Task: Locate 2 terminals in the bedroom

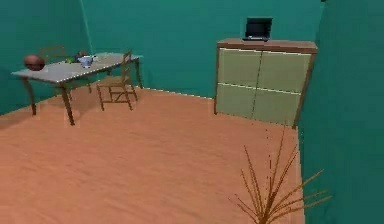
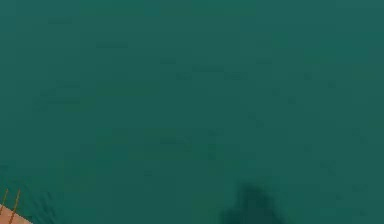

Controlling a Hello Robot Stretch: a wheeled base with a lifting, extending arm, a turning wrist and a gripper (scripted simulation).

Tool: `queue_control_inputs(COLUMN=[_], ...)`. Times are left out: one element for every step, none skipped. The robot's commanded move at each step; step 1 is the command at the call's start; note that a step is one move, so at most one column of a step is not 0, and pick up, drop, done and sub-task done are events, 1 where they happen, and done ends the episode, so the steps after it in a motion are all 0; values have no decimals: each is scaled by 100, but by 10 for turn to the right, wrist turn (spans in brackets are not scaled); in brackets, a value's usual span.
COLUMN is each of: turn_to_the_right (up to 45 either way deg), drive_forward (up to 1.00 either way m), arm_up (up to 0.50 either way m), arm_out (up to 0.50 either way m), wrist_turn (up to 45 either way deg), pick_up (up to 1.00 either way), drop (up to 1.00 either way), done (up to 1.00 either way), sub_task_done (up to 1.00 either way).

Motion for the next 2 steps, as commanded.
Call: queue_control_inputs(turn_to_the_right=[0, -450], drive_forward=[5, 0], arm_up=[0, 0], arm_out=[0, 0], wrist_turn=[0, 0], pick_up=[0, 0], drop=[0, 0], done=[0, 0], sub_task_done=[0, 0])
